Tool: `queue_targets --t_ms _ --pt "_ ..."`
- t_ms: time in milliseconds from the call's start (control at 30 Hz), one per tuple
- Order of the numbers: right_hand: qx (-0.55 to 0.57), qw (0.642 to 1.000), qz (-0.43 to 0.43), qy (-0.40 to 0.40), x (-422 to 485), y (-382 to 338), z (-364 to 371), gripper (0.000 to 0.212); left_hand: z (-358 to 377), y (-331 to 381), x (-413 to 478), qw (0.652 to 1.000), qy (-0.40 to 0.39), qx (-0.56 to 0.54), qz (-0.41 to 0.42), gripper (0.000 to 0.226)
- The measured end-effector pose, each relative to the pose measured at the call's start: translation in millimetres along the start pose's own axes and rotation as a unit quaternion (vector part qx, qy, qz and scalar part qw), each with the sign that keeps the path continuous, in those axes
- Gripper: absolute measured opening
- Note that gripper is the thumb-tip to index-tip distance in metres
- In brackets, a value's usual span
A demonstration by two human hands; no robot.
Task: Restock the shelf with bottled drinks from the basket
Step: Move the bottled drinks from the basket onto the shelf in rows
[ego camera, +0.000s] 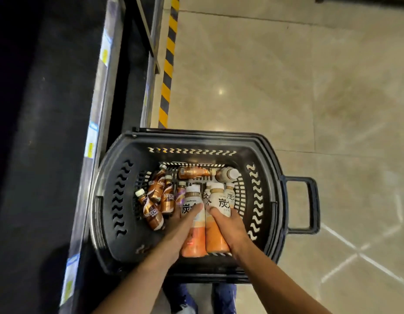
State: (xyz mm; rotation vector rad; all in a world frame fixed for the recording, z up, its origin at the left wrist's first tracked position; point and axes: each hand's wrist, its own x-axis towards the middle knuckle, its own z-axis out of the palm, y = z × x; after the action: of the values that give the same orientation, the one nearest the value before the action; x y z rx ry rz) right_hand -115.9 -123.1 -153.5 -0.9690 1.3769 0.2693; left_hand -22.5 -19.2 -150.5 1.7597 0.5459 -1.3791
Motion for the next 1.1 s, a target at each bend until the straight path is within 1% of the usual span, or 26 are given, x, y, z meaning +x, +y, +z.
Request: queue_targets --t_ms 67,100,167,200,267,300,333,367,433,467,500,600,667,733,833,933,1033,1100 --pt "0.004 1.0 -0.019 0.005 -66.2 -32.2 -11.2 0.06 2.0 28.3 -70.8 0.999 0.004 -0.018 0.026 0.061" --pt "-0.005 0.999 -0.034 0.008 -101.5 -50.0 -16.9 0.056 1.8 41.3 -106.7 0.999 0.001 -0.024 0.038 0.062" --pt "-0.02 0.997 -0.071 0.008 -177.9 -88.3 -27.8 0.038 -0.4 65.5 -183.0 0.997 -0.004 -0.035 0.072 0.064" --pt "-0.026 0.996 -0.087 0.009 -214.9 -107.9 -31.8 0.041 -3.2 78.6 -222.1 0.995 -0.007 -0.044 0.095 0.062" --pt "-0.04 0.992 -0.121 0.011 -287.3 -146.2 -40.3 0.061 -8.1 105.1 -297.2 0.989 0.0 -0.065 0.131 0.051" --pt "-0.048 0.988 -0.148 0.013 -323.2 -163.3 -44.3 0.066 -10.7 117.3 -332.4 0.987 0.005 -0.072 0.145 0.045" --pt "-0.055 0.984 -0.172 0.013 -358.2 -178.4 -47.5 0.062 -13.9 128.7 -367.0 0.983 0.006 -0.077 0.166 0.043" --pt "-0.057 0.978 -0.2 0.013 -390.5 -193.0 -50.8 0.051 -18.1 138.9 -399.0 0.98 0.005 -0.08 0.185 0.045" --pt "-0.066 0.965 -0.255 0.013 -451.6 -219.1 -57.3 0.02 -27.3 156.4 -460.3 0.972 0.005 -0.081 0.221 0.047" --pt "-0.069 0.957 -0.281 0.007 -479.0 -229.8 -60.0 0.015 -31.8 164.5 -489.6 0.967 0.01 -0.081 0.242 0.043" --pt "-0.071 0.951 -0.301 0.0 -503.1 -237.1 -62.7 0.015 -36.3 170.1 -517.2 0.962 0.018 -0.086 0.26 0.039" --pt "-0.075 0.931 -0.355 -0.028 -566.6 -252.6 -68.8 0.03 -49.6 179.1 -599.3 0.945 0.055 -0.094 0.31 0.035" --pt "-0.079 0.915 -0.393 -0.045 -598.3 -261.0 -71.7 0.032 -60.1 177.1 -644.6 0.925 0.086 -0.102 0.356 0.029" --pt "-0.087 0.898 -0.426 -0.074 -627.1 -267.4 -72.0 0.032 -70.3 168.7 -683.7 0.903 0.118 -0.13 0.391 0.029" --pt "-0.105 0.864 -0.471 -0.145 -668.0 -274.2 -63.0 0.032 -84.9 147.4 -735.7 0.866 0.161 -0.197 0.431 0.042" --pt "-0.128 0.817 -0.51 -0.236 -712.7 -275.3 -42.8 0.045 -100.2 116.7 -775.7 0.838 0.198 -0.243 0.447 0.048" --pt "-0.144 0.767 -0.532 -0.328 -757.3 -263.4 -15.7 0.045 -114.5 81.7 -815.7 0.801 0.244 -0.288 0.465 0.045" --pt "-0.153 0.731 -0.533 -0.398 -785.5 -249.0 2.7 0.043 -121.1 56.1 -845.3 0.77 0.286 -0.296 0.488 0.042"
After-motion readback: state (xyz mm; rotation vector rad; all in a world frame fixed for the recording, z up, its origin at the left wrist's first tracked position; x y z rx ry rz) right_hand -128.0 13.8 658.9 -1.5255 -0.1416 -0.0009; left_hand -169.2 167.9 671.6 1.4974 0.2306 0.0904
